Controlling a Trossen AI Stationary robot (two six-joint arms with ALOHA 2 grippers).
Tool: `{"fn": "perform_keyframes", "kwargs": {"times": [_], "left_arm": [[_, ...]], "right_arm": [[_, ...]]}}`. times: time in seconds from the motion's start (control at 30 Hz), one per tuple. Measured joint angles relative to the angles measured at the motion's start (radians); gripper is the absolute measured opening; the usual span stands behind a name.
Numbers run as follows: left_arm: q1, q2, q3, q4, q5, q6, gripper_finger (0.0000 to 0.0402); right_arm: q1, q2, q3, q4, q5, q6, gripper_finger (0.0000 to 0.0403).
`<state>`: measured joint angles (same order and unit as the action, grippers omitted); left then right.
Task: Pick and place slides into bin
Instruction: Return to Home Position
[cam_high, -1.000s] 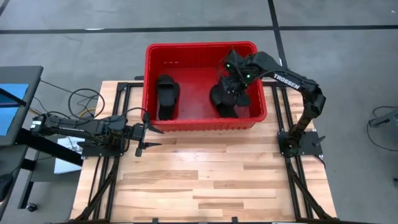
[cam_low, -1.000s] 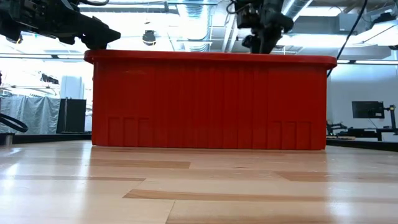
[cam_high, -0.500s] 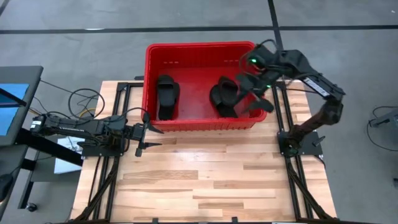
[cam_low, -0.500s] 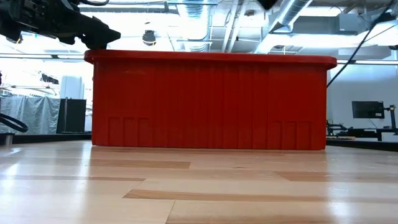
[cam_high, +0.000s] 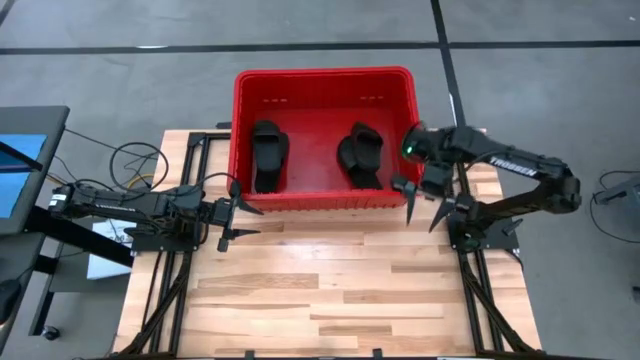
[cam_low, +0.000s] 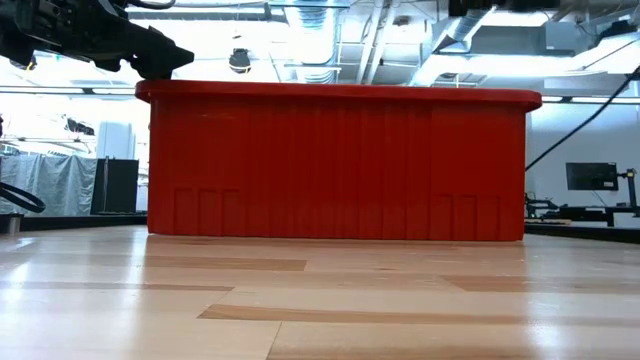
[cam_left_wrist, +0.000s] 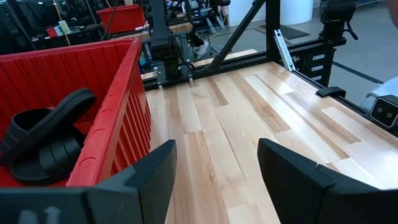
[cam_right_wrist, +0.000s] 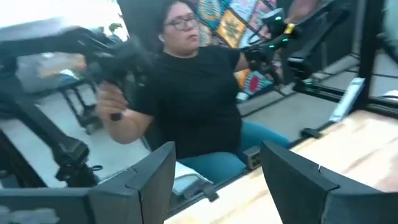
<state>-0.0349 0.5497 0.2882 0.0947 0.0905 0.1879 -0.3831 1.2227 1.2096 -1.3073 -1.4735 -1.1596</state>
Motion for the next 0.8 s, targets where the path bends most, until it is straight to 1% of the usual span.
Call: {"fn": "perform_keyframes", "kwargs": {"times": [0.13,0.23,0.43,0.6,0.8], "left_arm": [[0.0,0.0,0.0,0.0,0.0,0.0,0.0219],[-0.013,-0.008,0.0,-0.004,-0.007,0.0,0.0219],[-0.07,-0.064,-0.001,-0.051,-0.01,-0.001,0.0219],[-0.138,-0.156,-0.001,-0.156,-0.027,-0.001,0.0219],[-0.214,-0.212,-0.001,-0.295,-0.027,-0.001,0.0219]], "right_arm": [[0.056,0.009,-0.146,0.132,-0.068,0.0,0.0224],[0.109,0.039,-0.199,0.192,-0.094,0.001,0.0224],[0.207,0.115,-0.199,0.204,-0.099,0.001,0.0224],[0.262,0.152,-0.193,0.224,-0.099,0.0,0.0224],[0.34,0.174,-0.207,0.214,-0.098,-0.024,0.0224]]}}
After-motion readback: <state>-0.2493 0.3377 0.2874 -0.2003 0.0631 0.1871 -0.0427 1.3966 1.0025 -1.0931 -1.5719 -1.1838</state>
